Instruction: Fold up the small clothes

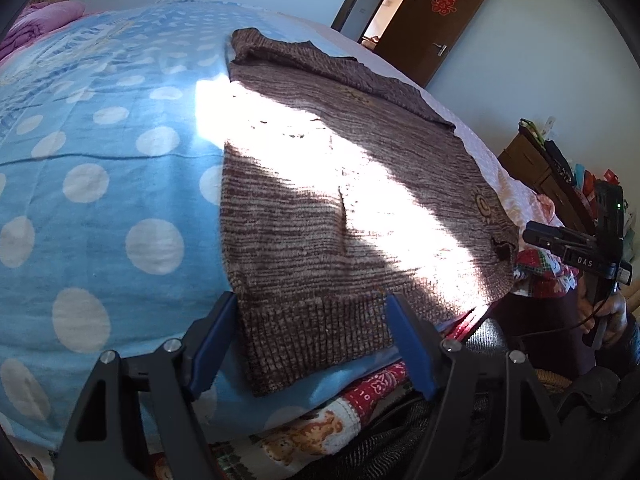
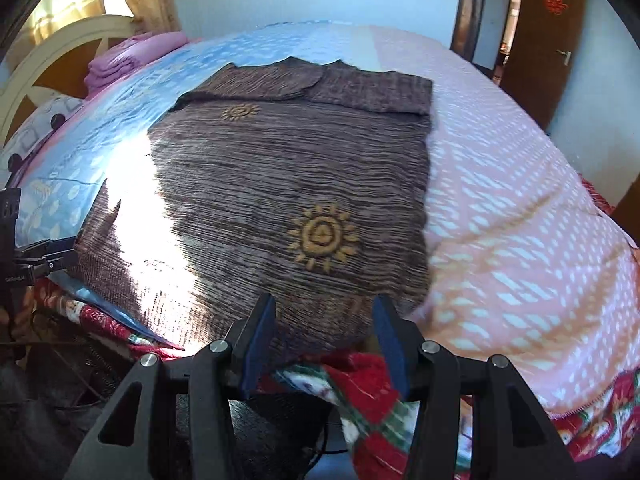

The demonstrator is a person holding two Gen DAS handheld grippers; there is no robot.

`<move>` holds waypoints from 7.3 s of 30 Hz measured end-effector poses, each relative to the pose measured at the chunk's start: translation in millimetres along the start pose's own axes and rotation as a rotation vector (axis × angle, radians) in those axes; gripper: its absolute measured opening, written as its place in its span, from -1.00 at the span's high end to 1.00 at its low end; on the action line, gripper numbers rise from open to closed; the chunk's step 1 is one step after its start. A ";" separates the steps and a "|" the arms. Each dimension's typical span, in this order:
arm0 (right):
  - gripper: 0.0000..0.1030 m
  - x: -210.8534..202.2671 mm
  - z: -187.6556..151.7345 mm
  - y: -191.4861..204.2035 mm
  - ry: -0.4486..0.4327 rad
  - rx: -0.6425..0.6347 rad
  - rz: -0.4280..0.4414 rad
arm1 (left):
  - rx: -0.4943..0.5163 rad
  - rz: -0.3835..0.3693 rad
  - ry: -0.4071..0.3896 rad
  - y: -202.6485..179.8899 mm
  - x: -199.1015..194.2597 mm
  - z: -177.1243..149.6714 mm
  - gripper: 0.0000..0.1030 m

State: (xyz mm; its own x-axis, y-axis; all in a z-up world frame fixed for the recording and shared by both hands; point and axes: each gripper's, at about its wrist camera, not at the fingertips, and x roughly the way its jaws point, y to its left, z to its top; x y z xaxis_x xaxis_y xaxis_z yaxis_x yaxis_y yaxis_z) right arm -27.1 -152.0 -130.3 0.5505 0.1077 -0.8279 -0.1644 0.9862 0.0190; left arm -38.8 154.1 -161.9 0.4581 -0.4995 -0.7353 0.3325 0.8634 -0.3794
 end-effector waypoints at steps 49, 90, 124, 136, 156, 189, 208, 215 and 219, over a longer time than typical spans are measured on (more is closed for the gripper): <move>0.70 19.9 87.2 -52.4 -0.145 0.260 0.079 | 0.327 -0.116 0.062 -6.0 36.4 154.2 -0.33; 0.39 60.8 41.7 -56.0 0.092 -0.009 0.001 | 0.326 -0.127 0.063 -29.5 80.3 121.4 0.80; 0.93 -3.1 174.1 -93.7 -0.335 0.182 -0.139 | 0.009 -0.007 -0.290 12.8 38.0 247.1 0.82; 0.93 31.1 249.3 -115.6 -0.378 0.167 -0.183 | -0.029 0.026 -0.310 28.5 69.1 309.1 0.82; 0.89 207.9 303.5 -153.2 -0.162 0.157 -0.340 | -0.179 0.218 -0.178 87.2 192.9 357.1 0.57; 0.83 133.6 158.6 -57.1 -0.214 0.161 -0.273 | 0.097 0.427 -0.167 -14.9 152.9 219.1 -0.32; 0.23 158.1 186.9 59.2 -0.224 0.123 -0.091 | 0.080 0.470 -0.161 -10.7 155.0 216.1 -0.71; 0.03 156.9 180.6 57.3 -0.248 0.125 -0.066 | 0.037 0.413 -0.183 -5.6 145.9 213.6 -0.77; -0.25 154.4 177.3 52.2 -0.270 0.142 0.013 | -0.113 0.379 -0.264 6.8 115.5 197.9 -0.77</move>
State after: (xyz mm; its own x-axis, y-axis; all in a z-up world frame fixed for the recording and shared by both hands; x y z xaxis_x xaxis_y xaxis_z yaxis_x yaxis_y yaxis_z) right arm 194.5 -61.7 -157.7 0.7499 0.1308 -0.6485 -0.0667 0.9902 0.1225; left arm 179.6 88.2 -138.3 0.7284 -0.1361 -0.6715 0.0164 0.9833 -0.1815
